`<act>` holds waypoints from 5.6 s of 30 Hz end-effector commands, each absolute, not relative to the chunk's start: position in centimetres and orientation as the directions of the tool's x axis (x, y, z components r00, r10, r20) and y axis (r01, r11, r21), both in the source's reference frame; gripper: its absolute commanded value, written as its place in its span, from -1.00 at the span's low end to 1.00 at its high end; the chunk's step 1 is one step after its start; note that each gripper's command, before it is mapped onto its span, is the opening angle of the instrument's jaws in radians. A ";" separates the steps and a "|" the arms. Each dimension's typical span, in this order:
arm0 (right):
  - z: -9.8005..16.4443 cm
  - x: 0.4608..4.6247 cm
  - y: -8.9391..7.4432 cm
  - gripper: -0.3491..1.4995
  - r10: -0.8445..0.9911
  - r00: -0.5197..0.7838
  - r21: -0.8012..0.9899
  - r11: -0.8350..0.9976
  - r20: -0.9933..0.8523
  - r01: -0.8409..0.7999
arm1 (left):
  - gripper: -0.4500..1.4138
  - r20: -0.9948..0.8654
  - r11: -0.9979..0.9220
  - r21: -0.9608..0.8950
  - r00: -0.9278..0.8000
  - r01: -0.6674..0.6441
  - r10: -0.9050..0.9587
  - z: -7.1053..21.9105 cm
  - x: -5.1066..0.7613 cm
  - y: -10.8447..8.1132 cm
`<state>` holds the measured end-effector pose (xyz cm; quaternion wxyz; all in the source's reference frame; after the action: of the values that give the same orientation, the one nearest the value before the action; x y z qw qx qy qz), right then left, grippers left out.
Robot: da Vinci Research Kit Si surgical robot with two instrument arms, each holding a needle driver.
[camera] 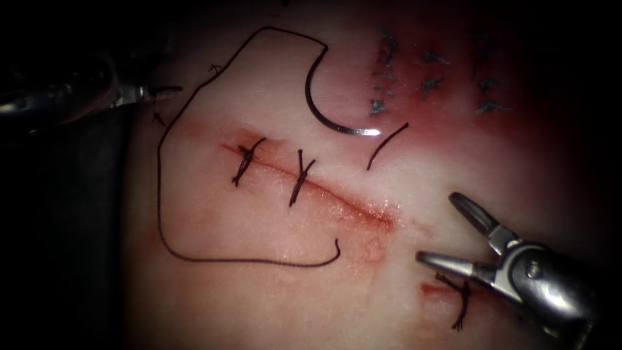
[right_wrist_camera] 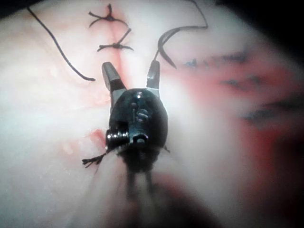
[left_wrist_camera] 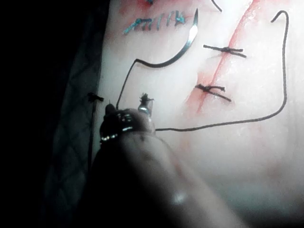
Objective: Wound Closure
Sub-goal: Grab a length of suture with the left grasper, then wrap the suture counter-clockwise around the gripper, twice.
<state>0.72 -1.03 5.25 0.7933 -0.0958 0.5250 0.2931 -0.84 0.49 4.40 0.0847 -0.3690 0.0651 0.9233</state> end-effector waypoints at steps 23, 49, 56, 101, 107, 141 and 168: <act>5.4 0.89 -1.0 0.98 0.334 0.278 0.141 0.830 -0.901 -0.540 | 0.11 -0.528 -0.782 0.468 -0.579 0.412 -0.621 4.7 -0.69 0.2; 5.4 0.88 -1.1 0.96 0.322 0.275 0.133 0.834 -0.906 -0.535 | 0.09 -0.459 -0.710 0.448 -0.542 0.544 -0.704 5.3 -1.05 -0.1; 5.4 0.89 -1.2 0.96 0.319 0.275 0.131 0.835 -0.907 -0.535 | 0.09 -0.415 -0.685 0.433 -0.546 0.585 -0.728 5.3 -1.04 -0.1; 5.5 0.93 -1.2 0.93 0.332 0.259 0.149 0.829 -0.907 -0.539 | -0.72 -0.219 -0.567 0.303 -0.522 0.766 -0.824 5.7 -1.11 0.0; 5.4 0.92 -1.2 0.91 0.329 0.254 0.151 0.830 -0.909 -0.537 | -0.89 -0.327 -0.713 0.157 -0.645 0.684 -0.691 5.5 -1.11 -0.1; 6.1 2.05 -0.8 -1.00 0.252 0.330 0.262 0.965 -0.910 -0.014 | -0.89 -0.800 -0.980 0.131 -0.568 0.146 -0.192 3.8 -2.24 -0.1; 5.7 2.06 -0.6 -1.00 0.410 -0.312 0.493 0.829 -0.857 -0.264 | -0.89 -0.822 -0.994 0.110 -0.564 -0.015 -0.082 4.7 -2.43 -0.4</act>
<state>2.00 -0.62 5.69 0.5817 0.0388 0.7546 0.3011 -2.37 -0.50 4.71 -0.0166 -0.4674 0.0526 0.8823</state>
